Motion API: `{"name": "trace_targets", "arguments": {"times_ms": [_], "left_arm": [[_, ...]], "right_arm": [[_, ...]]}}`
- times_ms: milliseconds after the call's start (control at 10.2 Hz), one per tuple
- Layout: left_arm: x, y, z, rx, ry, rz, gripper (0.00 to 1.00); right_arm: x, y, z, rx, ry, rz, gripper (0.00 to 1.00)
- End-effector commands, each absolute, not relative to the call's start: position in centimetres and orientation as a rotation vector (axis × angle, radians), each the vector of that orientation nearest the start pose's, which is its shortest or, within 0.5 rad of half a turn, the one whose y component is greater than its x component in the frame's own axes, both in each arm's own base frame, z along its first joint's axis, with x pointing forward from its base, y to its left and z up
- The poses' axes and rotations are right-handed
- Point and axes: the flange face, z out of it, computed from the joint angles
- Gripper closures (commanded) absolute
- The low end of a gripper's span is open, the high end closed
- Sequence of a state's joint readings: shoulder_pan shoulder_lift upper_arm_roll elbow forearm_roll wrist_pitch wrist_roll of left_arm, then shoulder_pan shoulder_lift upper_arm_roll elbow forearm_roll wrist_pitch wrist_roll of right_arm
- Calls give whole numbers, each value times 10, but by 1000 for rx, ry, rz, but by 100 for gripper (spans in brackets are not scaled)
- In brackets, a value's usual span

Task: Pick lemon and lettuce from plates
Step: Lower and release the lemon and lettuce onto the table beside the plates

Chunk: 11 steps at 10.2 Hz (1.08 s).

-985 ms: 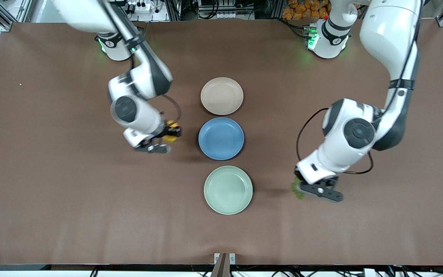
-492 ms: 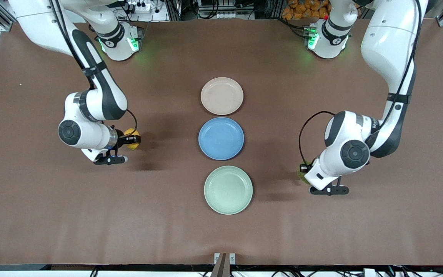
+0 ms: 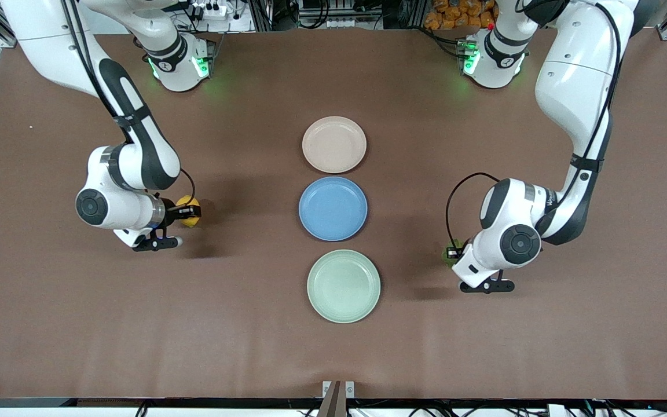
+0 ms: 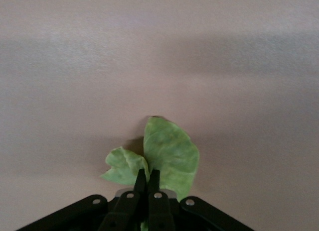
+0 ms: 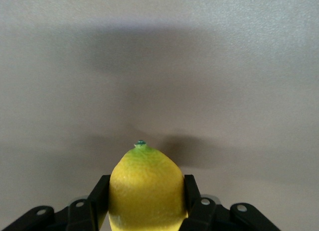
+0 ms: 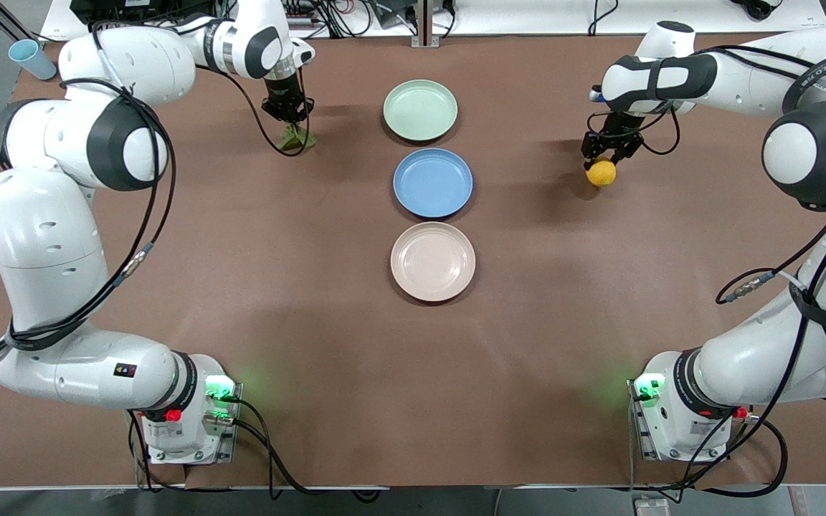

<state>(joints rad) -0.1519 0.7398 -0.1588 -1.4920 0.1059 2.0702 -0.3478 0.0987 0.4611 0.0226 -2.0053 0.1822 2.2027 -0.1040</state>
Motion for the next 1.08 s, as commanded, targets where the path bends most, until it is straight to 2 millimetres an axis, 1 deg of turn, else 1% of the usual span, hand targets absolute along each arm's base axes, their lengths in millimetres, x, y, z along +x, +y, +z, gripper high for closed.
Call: {"name": "trace_targets", "arguments": {"times_ms": [0,98,197,295,394,492,591,689,788,886,985], "left_arm": [[683,-164,226,-3091,-25,212,100],[685,-155,219,-3084,-40,203,100],[685,-155,219,-3084,-26,198,100],[687,-151,223,-3086,-33,192,100],[689,-142,225,-3087,-61,187,100],[692,-134,229,-3087,-69,178,19],[696,-123,240,-3092,-60,153,0],[697,-121,264,-3094,-35,118,0],[695,-121,284,-3087,-34,123,0],[694,-122,307,-3088,-32,99,0],[694,-120,335,-3091,-31,40,0]], "right_arm": [[572,63,205,-2965,-170,383,100],[573,61,205,-2964,-166,385,79],[573,59,202,-2963,-158,391,45],[573,60,203,-2962,-163,394,18],[573,59,203,-2961,-159,395,0],[573,60,206,-2959,-159,398,0],[575,62,213,-2957,-154,407,0],[585,60,232,-2940,-164,454,0],[598,56,262,-2939,-186,502,0],[609,48,296,-2986,-235,517,0],[619,46,323,-2999,-249,525,0]]}}
